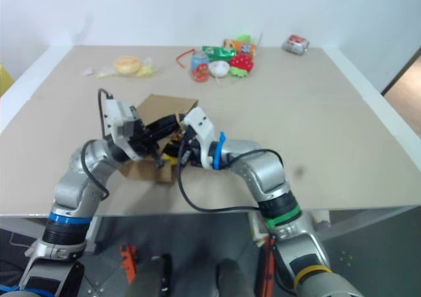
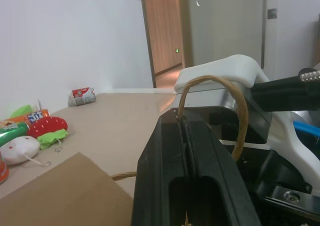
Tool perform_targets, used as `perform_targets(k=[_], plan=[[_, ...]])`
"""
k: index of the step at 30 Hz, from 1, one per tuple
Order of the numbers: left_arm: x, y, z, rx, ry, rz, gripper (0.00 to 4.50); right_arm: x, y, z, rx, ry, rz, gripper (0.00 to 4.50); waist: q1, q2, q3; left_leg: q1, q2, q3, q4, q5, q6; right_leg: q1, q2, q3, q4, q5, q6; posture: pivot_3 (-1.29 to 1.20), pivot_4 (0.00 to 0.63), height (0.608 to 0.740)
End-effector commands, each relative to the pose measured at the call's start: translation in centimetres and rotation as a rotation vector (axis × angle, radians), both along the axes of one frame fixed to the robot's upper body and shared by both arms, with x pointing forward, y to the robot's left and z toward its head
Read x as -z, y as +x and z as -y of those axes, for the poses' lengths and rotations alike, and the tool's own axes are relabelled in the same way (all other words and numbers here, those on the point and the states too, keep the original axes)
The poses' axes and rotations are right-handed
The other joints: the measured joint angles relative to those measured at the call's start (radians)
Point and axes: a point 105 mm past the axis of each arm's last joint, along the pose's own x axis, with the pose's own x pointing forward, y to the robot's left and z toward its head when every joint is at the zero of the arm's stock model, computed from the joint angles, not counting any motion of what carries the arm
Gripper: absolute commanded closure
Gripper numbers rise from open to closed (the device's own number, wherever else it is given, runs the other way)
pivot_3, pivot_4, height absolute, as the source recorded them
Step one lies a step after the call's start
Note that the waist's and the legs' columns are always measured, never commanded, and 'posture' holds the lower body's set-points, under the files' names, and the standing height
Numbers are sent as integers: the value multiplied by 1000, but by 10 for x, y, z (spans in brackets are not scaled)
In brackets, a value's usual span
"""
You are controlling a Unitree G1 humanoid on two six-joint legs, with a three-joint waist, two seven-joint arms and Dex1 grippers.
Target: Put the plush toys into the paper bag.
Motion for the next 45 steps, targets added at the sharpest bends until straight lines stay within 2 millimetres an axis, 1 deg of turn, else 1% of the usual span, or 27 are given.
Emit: perform_targets(k=[1,2,3,5,7,8,9,11,13,16,18,21,25,28,31,34,36,42,45], plan=[[-20,-11,7,39,-27,89,4500,8,-17,-18,-91,51,-108,3041,0,0,0,0,0,0,0,0,0,0,0,0,0,0,0,0,150,740],[-21,-11,7,38,-28,90,4500,10,-17,-19,-93,49,-117,2583,0,0,0,0,0,0,0,0,0,0,0,0,0,0,0,0,150,740],[-21,-11,7,38,-30,90,4500,11,-17,-20,-94,51,-129,2347,0,0,0,0,0,0,0,0,0,0,0,0,0,0,0,0,150,740],[-21,-11,8,39,-32,90,4500,11,-15,-21,-88,71,-161,1515,0,0,0,0,0,0,0,0,0,0,0,0,0,-1,0,0,150,740],[-21,-11,8,39,-34,89,4500,12,-12,-21,-77,76,-177,888,0,0,0,0,0,0,0,0,0,0,0,0,0,-1,1,0,150,740],[-21,-11,8,39,-34,89,4500,15,-6,-19,-42,61,-190,217,0,0,0,0,0,0,0,0,0,0,0,0,0,-1,1,0,150,740],[-21,-11,8,38,-34,89,4500,19,-1,-16,-19,42,-194,26,0,0,0,0,0,0,0,0,0,0,0,0,0,-1,1,0,150,740],[-21,-11,8,36,-35,88,4500,20,7,-8,22,28,-190,26,0,0,0,0,0,0,0,0,0,0,0,0,0,0,0,0,150,740],[-21,-11,8,34,-35,88,4500,13,13,0,42,46,-183,26,0,0,0,0,0,0,0,0,0,0,0,0,0,0,0,0,150,740],[-20,-10,7,32,-37,83,4500,-2,17,24,53,64,-144,26,2,0,0,0,0,0,0,0,0,0,0,0,0,0,0,0,150,740],[-20,-10,7,31,-38,83,4500,-6,17,36,56,70,-130,26,2,0,0,-1,0,0,0,0,0,0,0,0,0,-1,0,0,150,740],[-20,-10,7,31,-42,82,4500,-10,16,67,89,86,-115,26,2,0,0,-1,0,0,-1,0,0,0,0,0,0,-1,0,0,150,740],[-20,-10,8,33,-45,82,4500,-6,15,98,150,61,-94,26,2,0,0,-1,0,0,-1,0,0,0,0,1,0,-3,2,0,150,740],[-20,-10,8,35,-45,82,4500,0,27,124,278,7,-78,26,-1,0,0,-1,0,1,-1,0,0,0,0,1,0,-3,2,0,150,740],[-20,-10,8,37,-46,81,4500,10,43,140,400,-63,-64,26,-1,0,0,0,0,0,0,0,0,0,1,1,0,-2,1,0,150,740],[-20,-10,8,39,-45,82,4500,18,49,138,429,-108,-51,26,-1,0,0,0,0,1,1,0,0,0,1,2,0,-2,1,0,150,740],[-20,-10,8,39,-45,82,4500,22,51,129,421,-120,-55,26,-2,0,0,0,0,1,1,0,0,0,1,2,0,-1,1,0,150,740],[-21,-10,7,32,-45,83,4500,29,42,97,307,-141,-56,26,-1,0,0,0,0,0,0,0,0,0,1,2,0,-2,2,0,150,740],[-20,-10,6,25,-46,83,4500,32,39,90,272,-160,-55,26,0,0,0,-1,0,1,0,0,0,0,1,2,0,-2,3,0,150,740]])
